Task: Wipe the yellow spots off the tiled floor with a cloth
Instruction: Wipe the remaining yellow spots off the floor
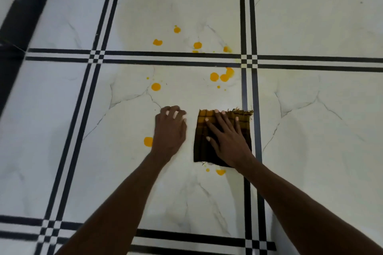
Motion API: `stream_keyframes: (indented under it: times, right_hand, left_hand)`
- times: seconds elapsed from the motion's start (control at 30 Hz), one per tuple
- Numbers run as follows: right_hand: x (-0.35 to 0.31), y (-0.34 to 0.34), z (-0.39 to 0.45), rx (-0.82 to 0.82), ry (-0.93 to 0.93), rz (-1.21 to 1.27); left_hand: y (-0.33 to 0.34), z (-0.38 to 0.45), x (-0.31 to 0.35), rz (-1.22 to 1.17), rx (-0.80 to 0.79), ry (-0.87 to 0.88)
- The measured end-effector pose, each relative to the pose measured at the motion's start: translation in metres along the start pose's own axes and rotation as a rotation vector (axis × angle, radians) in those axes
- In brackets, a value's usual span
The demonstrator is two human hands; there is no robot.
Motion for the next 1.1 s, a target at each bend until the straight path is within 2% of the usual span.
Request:
stream_keyframes:
  times: [0.1,0.2,0.27,0.37,0.47,0.5,0.57,0.63,0.67,0.73,0.8,0.87,0.93,1.0,1.03,1.1]
  right_hand:
    - [0.01,0.007,-0.002,0.042,-0.032,-0.086]
    - [0.024,0.005,0.017,0.165,-0.016,-0.148]
    - [0.025,-0.001,0.048,0.231,0.044,-0.144]
    - [-0.011,0.006,0.076,0.192,0.027,-0.124]
    - [-0.036,0.021,0.022,0.127,-0.103,-0.139]
    - [-0.028,0.022,-0.005,0.141,-0.049,-0.131]
    - [-0.013,0.024,-0.059,0.194,0.231,-0.06]
    - [-0.033,0.038,-0.089,0.176,0.437,-0.037]
    - [-0.056,0.047,-0.087,0.155,0.407,-0.031]
    - [-0.094,0.054,-0.055,0.119,0.133,-0.009]
    - [-0.093,0.048,-0.005,0.129,-0.095,-0.018]
    - [-0.059,0.032,0.048,0.179,-0.031,-0.061]
    - [-0.031,0.017,0.085,0.234,0.186,-0.066]
    - [-0.044,0.014,0.107,0.266,0.281,-0.04]
    - [-0.064,0.017,0.114,0.264,0.237,-0.034]
    - [-0.115,0.034,0.111,0.199,0.015,-0.05]
  left_hand:
    - [-0.001,0.008,-0.053,0.027,0.065,-0.141]
    - [0.012,0.011,-0.116,0.069,0.154,-0.302]
    - [0.02,0.009,-0.145,0.088,0.156,-0.284]
    - [0.028,-0.007,-0.159,0.054,0.08,-0.217]
    - [0.027,-0.024,-0.154,-0.011,0.001,-0.237]
    - [0.025,-0.026,-0.152,-0.014,-0.011,-0.241]
    - [0.025,-0.029,-0.147,0.019,-0.003,-0.254]
    - [0.025,-0.031,-0.145,0.042,0.038,-0.274]
    - [0.025,-0.031,-0.144,0.047,0.059,-0.281]
    - [0.028,-0.029,-0.143,0.051,0.08,-0.266]
    - [0.03,-0.03,-0.146,0.038,0.075,-0.257]
    - [0.027,-0.029,-0.152,-0.031,0.062,-0.252]
    - [0.019,-0.031,-0.161,-0.181,0.061,-0.285]
    - [0.009,-0.039,-0.169,-0.22,0.091,-0.31]
    - [0.005,-0.044,-0.17,-0.189,0.102,-0.297]
    - [0.008,-0.052,-0.166,-0.124,0.095,-0.269]
Point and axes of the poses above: each hand's wrist, its own z-axis towards the middle knuckle, its own y-axis out of the palm, x = y × z, the point moved 4 cm from there along z, towards the middle knuckle, and after that the axes turned 3 degrees about z, right-handed, at the moved point
